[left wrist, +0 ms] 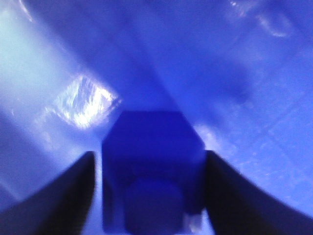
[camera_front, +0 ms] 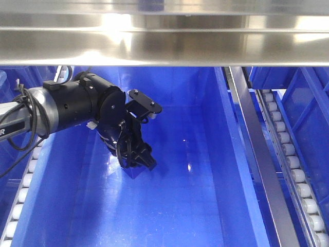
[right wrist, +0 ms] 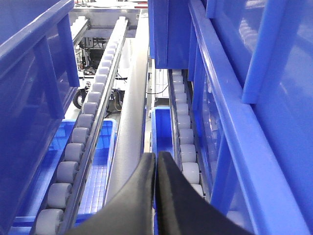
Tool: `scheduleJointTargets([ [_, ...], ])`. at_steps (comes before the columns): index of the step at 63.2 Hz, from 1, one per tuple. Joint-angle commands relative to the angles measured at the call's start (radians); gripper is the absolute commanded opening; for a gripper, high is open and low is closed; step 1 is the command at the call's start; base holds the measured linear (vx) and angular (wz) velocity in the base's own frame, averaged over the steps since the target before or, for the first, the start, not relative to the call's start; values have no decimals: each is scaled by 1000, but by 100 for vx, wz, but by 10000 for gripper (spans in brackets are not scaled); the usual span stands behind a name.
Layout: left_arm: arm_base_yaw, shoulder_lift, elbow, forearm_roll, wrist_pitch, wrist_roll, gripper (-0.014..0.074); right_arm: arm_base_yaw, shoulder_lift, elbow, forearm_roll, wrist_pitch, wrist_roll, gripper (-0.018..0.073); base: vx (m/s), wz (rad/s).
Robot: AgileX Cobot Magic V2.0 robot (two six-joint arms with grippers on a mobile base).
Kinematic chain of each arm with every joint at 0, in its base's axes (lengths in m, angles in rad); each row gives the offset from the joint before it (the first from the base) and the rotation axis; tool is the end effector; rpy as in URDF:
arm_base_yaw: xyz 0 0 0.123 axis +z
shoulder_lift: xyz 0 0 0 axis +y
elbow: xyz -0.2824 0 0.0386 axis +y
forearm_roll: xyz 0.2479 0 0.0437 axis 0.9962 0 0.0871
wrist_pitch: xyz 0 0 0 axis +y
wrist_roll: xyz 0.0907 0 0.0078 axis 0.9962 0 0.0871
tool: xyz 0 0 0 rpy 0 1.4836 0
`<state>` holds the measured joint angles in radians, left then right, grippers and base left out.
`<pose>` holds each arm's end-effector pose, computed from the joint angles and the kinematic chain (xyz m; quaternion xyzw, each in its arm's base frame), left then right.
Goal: Pour parts from conveyor to right shelf
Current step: 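Lower the left gripper with the block into the blue bin, then open the left gripper to release the block into the bin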
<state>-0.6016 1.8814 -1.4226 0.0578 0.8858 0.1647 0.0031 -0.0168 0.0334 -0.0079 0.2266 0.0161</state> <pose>0.3260 -0.2189 0.2230 0.3826 0.9103 -0.0094 0.1577 0.0555 0.0000 0.1822 0.0026 0.7600 0.0031 0.6499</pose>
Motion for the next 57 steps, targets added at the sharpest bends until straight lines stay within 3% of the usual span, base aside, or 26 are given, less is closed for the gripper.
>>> scheduleJointTargets([
  [1,-3,-52,-32,1,-14,-16,514,2,-10,15,-8,-100,-16,-9,0,0],
  [12,-3,-97,-30,0,-12,-73,514,2,-10,15,-8,-100,-16,-9,0,0],
  [36,-3,-299,55,1,-47,-79,512,2,-10,15,-8,-100,-16,-9,0,0],
  [57,-3,-577,382,1,-331,-80,513,2,-10,15,-8,-100,-16,-9,0,0],
])
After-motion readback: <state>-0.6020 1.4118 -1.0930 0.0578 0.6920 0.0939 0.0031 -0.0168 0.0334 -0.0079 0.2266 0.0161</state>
